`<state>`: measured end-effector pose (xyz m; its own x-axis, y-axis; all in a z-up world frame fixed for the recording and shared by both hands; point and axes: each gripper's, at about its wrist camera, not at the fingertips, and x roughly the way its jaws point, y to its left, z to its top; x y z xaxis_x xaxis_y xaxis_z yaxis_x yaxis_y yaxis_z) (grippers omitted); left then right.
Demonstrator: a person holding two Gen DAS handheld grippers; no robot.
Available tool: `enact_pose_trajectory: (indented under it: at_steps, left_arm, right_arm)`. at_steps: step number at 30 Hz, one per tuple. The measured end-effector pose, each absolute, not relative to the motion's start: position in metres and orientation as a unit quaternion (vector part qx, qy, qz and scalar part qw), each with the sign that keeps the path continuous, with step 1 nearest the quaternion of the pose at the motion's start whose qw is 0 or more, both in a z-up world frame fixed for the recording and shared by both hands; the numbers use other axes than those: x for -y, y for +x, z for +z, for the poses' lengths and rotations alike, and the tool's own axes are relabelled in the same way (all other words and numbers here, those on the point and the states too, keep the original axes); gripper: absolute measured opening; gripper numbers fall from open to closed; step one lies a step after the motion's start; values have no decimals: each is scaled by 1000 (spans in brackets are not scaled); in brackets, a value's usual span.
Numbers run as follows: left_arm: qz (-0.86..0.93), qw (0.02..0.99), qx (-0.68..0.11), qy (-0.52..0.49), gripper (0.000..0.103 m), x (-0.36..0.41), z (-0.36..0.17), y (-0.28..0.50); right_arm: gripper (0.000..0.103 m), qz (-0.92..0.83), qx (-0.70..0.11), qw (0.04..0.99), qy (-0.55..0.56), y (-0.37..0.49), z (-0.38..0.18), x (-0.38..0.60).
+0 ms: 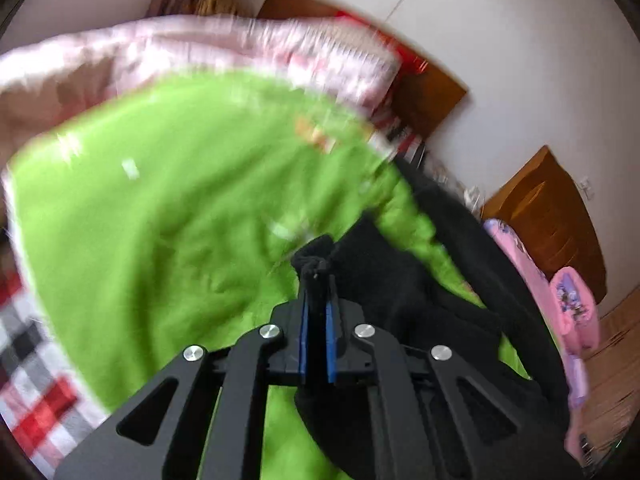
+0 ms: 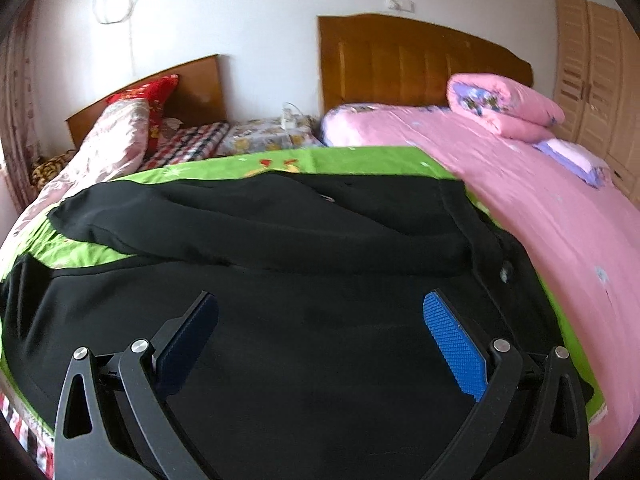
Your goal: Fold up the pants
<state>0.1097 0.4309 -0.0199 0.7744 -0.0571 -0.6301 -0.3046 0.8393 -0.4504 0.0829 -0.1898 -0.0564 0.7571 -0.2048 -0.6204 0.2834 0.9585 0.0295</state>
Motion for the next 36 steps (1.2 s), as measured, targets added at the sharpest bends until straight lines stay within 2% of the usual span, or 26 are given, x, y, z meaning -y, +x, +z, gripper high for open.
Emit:
enact_pose_trajectory:
  at_steps: [2,4,8,9,11,12,14,16,18,20,21,25,30,32,36]
  left_arm:
    - [99,916,-291,-258,6,-429,8,77]
    - [116,914,-289,-262,6,-438,14,60]
    - [109,893,-353,-256,7,-456,-31,75]
    - [110,887,-373,-250,9,-459,-49,82]
    - [119,885,-374,-250,26,-463,-65,83]
    - [120,888,-361,-258,28,-465,-67,79]
    - [172,887,-342,-259,56,-467,-60,66]
    - [253,894,-305,-210,60,-447,-32,48]
    - [232,918,-269,-177,69,-418,-3,36]
    - [167,943,-252,-142,98,-374,24,35]
    - [133,950,-255,-124,102,-352,31,38]
    - [19,958,-285,-21,102,-251,38,62]
    - [-54,947,-314,27,102,-162,24,101]
    - [-80,940,-329,35,102,-127,16,123]
    - [-101,926,-362,28,102,-85,-6,166]
  right_arm:
    - [99,-153,-332,929,52,82,-60,200]
    - [99,-171,-365,914,35,87,-72,209]
    - [99,-171,-453,874,31,102,-114,225]
    - [99,-167,-442,880,46,99,-114,229]
    - [99,-158,-446,878,66,96,-116,235]
    - [99,-160,-445,879,67,94,-113,236]
    - [99,-171,-430,884,59,88,-104,238]
    - [99,-163,-417,892,60,83,-96,238]
    - [99,-152,-412,896,60,80,-93,236]
    - [99,-143,-416,896,53,79,-95,231]
    - [99,-141,-419,896,48,79,-98,230]
    - [99,-129,-440,887,50,77,-117,236]
    - [99,-104,-445,888,56,70,-115,245]
    - [99,-106,-450,885,47,76,-104,244]
    - [99,-81,-397,914,-19,107,-55,220]
